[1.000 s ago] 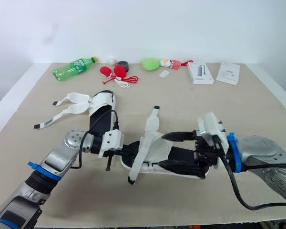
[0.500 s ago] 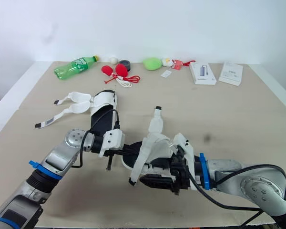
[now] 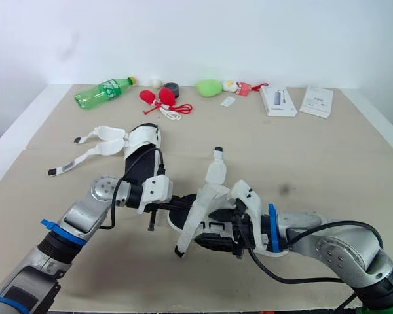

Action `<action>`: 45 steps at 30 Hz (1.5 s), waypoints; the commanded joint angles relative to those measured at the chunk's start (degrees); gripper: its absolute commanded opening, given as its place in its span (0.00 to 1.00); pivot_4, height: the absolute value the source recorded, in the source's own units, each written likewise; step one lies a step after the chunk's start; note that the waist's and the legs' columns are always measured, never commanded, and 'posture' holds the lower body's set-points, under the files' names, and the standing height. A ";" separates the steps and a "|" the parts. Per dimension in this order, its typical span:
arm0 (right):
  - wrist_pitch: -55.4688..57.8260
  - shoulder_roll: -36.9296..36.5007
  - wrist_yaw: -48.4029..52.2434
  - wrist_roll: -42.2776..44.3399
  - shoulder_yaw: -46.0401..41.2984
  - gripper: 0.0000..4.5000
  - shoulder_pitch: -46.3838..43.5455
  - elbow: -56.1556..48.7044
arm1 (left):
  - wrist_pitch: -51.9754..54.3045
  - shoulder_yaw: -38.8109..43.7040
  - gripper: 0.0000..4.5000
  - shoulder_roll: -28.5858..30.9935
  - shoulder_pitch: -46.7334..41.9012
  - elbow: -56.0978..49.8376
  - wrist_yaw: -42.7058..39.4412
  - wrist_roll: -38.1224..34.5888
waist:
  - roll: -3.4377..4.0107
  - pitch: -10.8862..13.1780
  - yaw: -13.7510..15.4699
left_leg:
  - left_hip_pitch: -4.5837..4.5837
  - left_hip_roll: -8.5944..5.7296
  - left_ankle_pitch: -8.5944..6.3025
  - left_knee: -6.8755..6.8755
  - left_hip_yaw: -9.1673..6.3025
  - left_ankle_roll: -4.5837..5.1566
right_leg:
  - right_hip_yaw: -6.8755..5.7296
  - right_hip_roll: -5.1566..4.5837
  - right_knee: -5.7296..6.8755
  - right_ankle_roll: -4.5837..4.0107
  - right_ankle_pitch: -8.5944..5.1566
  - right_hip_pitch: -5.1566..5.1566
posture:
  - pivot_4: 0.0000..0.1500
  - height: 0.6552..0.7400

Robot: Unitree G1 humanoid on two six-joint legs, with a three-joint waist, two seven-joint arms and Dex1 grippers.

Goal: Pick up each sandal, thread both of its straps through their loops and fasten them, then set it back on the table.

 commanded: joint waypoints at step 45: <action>6.77 -2.59 28.53 -6.71 -19.80 0.98 -0.32 4.32 | 0.29 0.06 0.00 -0.62 -1.13 1.46 5.77 3.88 | 0.01 0.01 0.13 | -0.17 -0.01 -0.02 -0.05 -0.18 0.01 | -0.37 -0.14 -0.24 -0.09 0.05 -0.01 | 1.00 1.00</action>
